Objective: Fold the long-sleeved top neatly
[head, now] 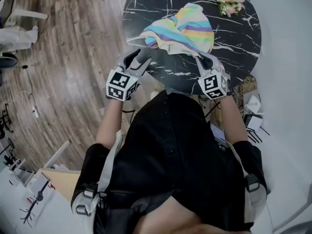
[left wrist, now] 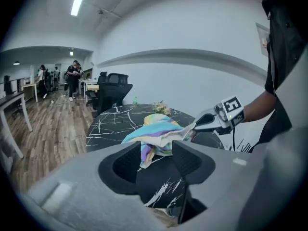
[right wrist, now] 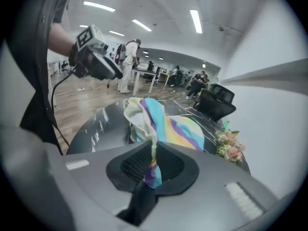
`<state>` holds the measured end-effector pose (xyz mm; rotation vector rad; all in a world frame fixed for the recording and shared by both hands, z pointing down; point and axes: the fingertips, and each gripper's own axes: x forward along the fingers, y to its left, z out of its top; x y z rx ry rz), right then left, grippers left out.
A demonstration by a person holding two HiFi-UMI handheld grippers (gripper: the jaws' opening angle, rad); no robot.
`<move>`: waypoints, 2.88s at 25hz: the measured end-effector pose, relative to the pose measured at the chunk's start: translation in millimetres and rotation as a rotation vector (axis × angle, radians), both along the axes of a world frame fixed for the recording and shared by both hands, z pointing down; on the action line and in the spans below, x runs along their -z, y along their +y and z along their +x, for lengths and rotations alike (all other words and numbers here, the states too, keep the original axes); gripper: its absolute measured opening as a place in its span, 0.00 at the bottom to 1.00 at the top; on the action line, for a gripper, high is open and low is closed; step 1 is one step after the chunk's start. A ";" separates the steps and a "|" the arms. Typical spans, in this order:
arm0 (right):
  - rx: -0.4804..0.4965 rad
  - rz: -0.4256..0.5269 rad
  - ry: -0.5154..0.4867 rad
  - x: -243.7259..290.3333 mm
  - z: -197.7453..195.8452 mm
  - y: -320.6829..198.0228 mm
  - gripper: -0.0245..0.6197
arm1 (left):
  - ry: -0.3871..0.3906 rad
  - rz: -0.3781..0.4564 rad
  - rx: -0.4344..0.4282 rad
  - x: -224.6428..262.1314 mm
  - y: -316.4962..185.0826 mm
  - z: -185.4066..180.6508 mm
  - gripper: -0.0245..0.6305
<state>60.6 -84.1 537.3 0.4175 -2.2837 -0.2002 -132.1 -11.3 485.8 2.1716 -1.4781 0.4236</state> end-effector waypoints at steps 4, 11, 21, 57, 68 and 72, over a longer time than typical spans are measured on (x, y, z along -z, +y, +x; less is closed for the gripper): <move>-0.113 -0.005 -0.095 32.3 13.8 -20.3 0.09 | -0.132 0.020 -0.151 -10.5 -27.6 11.5 0.35; -0.173 0.020 -0.114 39.2 26.1 -35.3 0.09 | -0.310 0.013 -0.365 -25.3 -75.8 21.5 0.31; -0.216 0.017 -0.111 36.4 37.4 -50.0 0.09 | -0.405 -0.111 -0.603 -70.1 -98.2 30.4 0.32; -0.193 0.171 -0.262 124.5 43.4 77.1 0.09 | -0.299 0.098 -0.311 42.6 73.9 38.5 0.07; -0.184 0.088 -0.219 87.5 72.8 184.5 0.09 | -0.234 0.004 -0.297 7.1 194.8 75.4 0.07; -0.169 0.091 -0.211 89.1 88.5 202.3 0.09 | -0.240 0.008 -0.283 14.3 212.2 88.6 0.07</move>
